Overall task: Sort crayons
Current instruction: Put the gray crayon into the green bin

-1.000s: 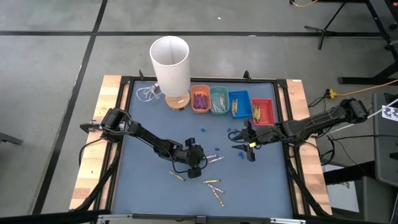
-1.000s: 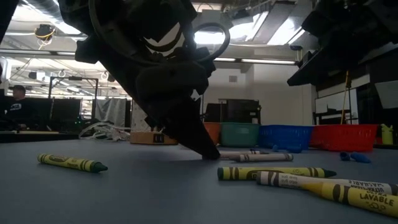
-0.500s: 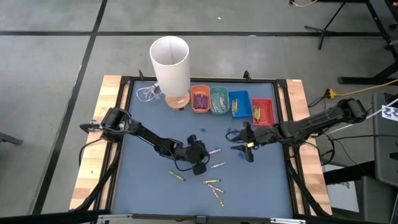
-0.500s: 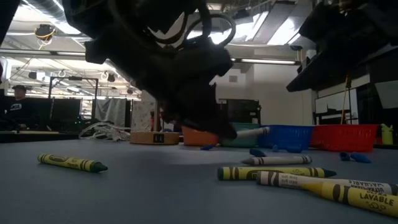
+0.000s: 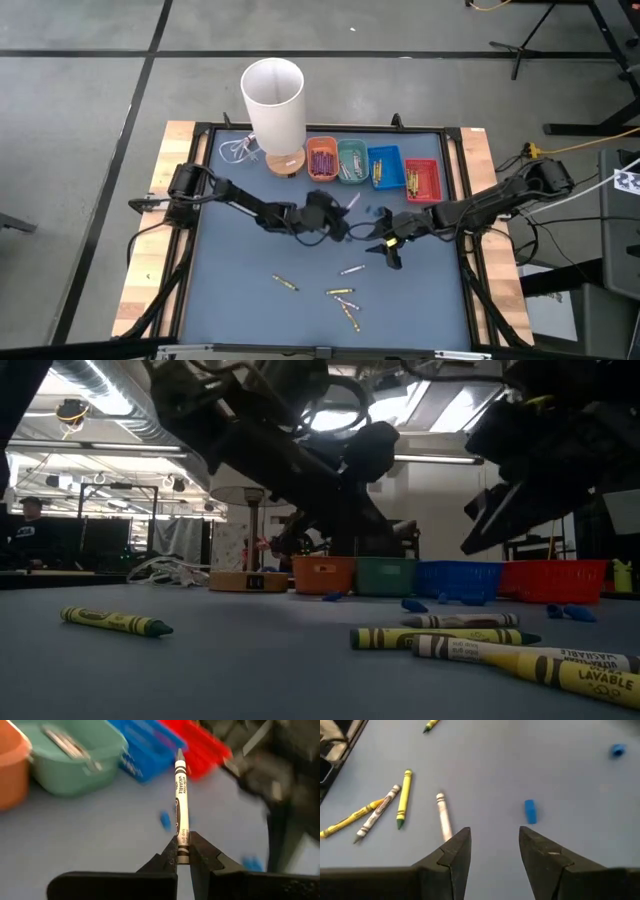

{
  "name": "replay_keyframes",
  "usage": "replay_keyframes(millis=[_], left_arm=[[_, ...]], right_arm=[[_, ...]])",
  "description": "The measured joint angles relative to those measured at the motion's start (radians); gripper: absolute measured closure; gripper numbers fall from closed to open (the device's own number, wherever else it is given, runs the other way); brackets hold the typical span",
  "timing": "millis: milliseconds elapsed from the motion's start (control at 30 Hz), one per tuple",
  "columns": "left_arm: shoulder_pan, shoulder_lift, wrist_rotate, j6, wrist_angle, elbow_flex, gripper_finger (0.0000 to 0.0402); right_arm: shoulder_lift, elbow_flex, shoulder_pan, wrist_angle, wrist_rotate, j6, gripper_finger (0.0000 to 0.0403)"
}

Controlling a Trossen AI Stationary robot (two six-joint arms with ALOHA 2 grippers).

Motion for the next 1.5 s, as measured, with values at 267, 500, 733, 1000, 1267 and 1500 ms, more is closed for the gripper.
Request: replay_keyframes(millis=[267,500,733,1000,1267,1500], left_arm=[[0.115,-0.001,-0.016,-0.02,0.106,0.0,0.0393],[0.185,-0.001,-0.031,-0.021,0.137,0.0,0.0393],[0.209,-0.001,-0.047,-0.046,0.137,0.0,0.0373],[0.209,-0.001,-0.083,-0.047,0.135,0.0,0.0331],[0.197,-0.001,-0.078,-0.045,0.135,0.0,0.0326],[0.19,-0.001,-0.077,-0.045,0.135,0.001,0.0326]], right_arm=[[0.054,0.0,0.0,0.011,-0.034,-0.002,0.0237],[0.076,0.0,0.0,0.047,-0.03,-0.009,0.0237],[0.075,0.0,0.0,0.053,-0.025,-0.01,0.0237],[0.075,0.0,0.0,0.113,-0.033,-0.035,0.0237],[0.075,0.0,0.019,0.112,-0.033,-0.042,0.0237],[0.075,0.0,0.128,0.117,0.032,-0.116,0.0237]])
